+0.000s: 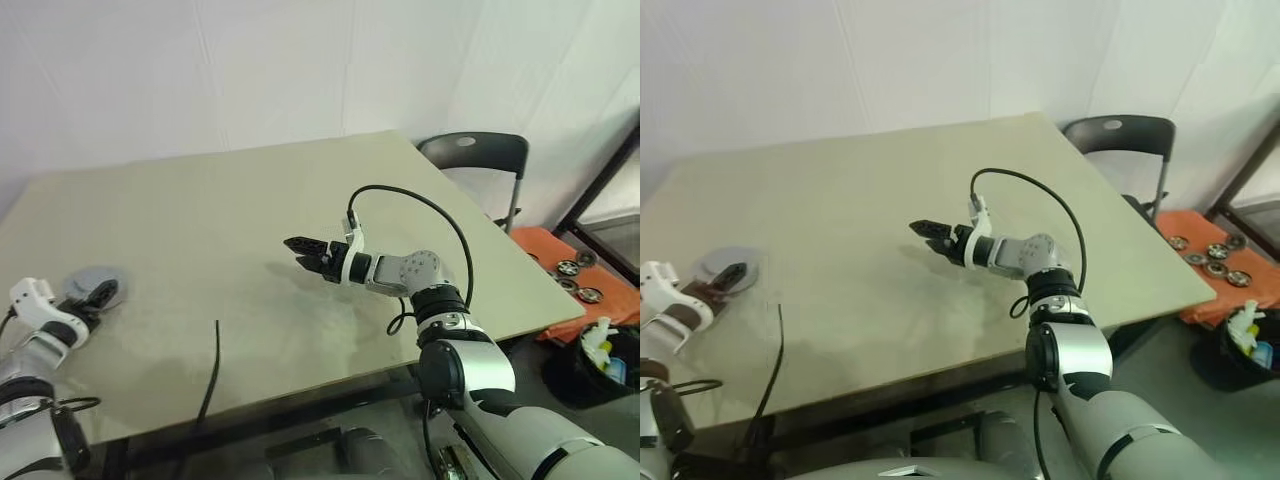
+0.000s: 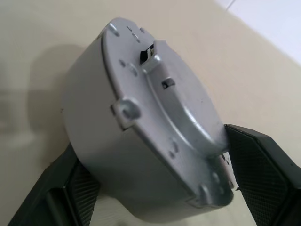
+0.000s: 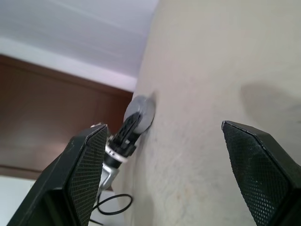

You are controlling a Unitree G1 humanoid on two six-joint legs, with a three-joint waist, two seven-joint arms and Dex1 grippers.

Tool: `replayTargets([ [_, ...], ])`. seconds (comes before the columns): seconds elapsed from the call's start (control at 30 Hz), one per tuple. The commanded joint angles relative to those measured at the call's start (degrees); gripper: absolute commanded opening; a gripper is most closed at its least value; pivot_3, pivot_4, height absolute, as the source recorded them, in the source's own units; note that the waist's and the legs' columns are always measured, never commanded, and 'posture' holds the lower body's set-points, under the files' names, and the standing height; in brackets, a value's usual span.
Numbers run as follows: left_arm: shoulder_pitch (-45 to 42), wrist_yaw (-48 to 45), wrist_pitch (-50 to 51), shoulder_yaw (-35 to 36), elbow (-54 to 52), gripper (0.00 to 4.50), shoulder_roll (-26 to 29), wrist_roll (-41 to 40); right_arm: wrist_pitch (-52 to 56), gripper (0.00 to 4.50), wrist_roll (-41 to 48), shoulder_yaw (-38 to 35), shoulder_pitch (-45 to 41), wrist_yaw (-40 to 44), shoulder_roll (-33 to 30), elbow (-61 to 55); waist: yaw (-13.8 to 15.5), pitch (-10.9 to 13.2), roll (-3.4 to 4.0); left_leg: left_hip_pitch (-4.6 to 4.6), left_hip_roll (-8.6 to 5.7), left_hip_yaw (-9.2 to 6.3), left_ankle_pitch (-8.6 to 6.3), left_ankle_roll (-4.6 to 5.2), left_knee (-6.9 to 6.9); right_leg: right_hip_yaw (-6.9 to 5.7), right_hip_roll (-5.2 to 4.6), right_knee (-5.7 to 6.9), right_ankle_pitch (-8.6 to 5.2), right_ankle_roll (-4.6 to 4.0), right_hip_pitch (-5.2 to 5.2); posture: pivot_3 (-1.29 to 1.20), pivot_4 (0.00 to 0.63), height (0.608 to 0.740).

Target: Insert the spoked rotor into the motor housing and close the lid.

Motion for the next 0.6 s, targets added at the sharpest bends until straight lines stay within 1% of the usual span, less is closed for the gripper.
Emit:
replayTargets([
  [0.03,3.2,-2.2,1.2,1.7,-0.1,4.09,6.3,0.7,-0.5,4.07,0.3,-0.2,-1.1,0.4,0.4,-1.2,-0.5,0.0,-0.02,0.0,0.06,-0.01,0.0,0.0,-0.01,0.01,0.0,0.0,0.01,-0.01,-0.04,0.0,0.0,0.74],
  [0.13,6.2,-6.0,3.6,2.1,-0.4,4.09,9.8,0.3,-1.0,4.07,0.0,-0.1,-1.3,0.5,0.6,-0.5,-1.2,0.0,-0.02,-0.02,0.12,-0.01,-0.01,0.01,-0.09,0.01,0.01,0.01,0.03,-0.05,-0.14,0.0,0.0,0.74],
  [0.27,10.0,-10.3,8.1,2.7,-2.4,4.09,13.6,-0.3,-1.4,4.07,-0.3,0.1,-1.7,0.8,1.0,0.2,-1.2,0.1,0.08,-0.1,0.11,-0.08,-0.01,0.01,-0.09,-0.04,-0.11,-0.03,0.02,-0.05,-0.15,0.0,0.0,0.74],
  [0.33,11.4,-11.4,9.5,3.5,-2.6,4.09,15.4,-0.5,-1.8,4.07,-0.6,0.3,-1.9,1.0,1.2,0.6,-1.1,0.0,-0.04,-0.11,0.11,-0.09,-0.01,0.01,-0.08,-0.05,-0.12,-0.05,0.02,-0.05,-0.14,0.0,0.0,0.74],
  [0.47,12.5,-12.2,10.4,4.6,-2.6,4.09,16.5,-0.5,-2.1,4.07,-1.0,0.4,-2.0,1.2,1.4,1.2,0.1,0.0,-0.05,-0.1,0.09,-0.08,-0.01,0.0,-0.07,-0.07,-0.15,-0.09,0.02,-0.04,-0.12,0.0,0.0,0.74],
  [0.6,13.4,-11.9,10.6,5.5,-3.3,4.09,15.6,-0.4,-2.3,4.07,-1.4,0.5,-1.9,1.4,1.7,1.3,0.8,0.0,-0.02,-0.1,0.1,-0.08,-0.01,0.0,-0.08,-0.15,-0.15,-0.08,0.01,-0.05,-0.11,0.0,0.0,0.74],
])
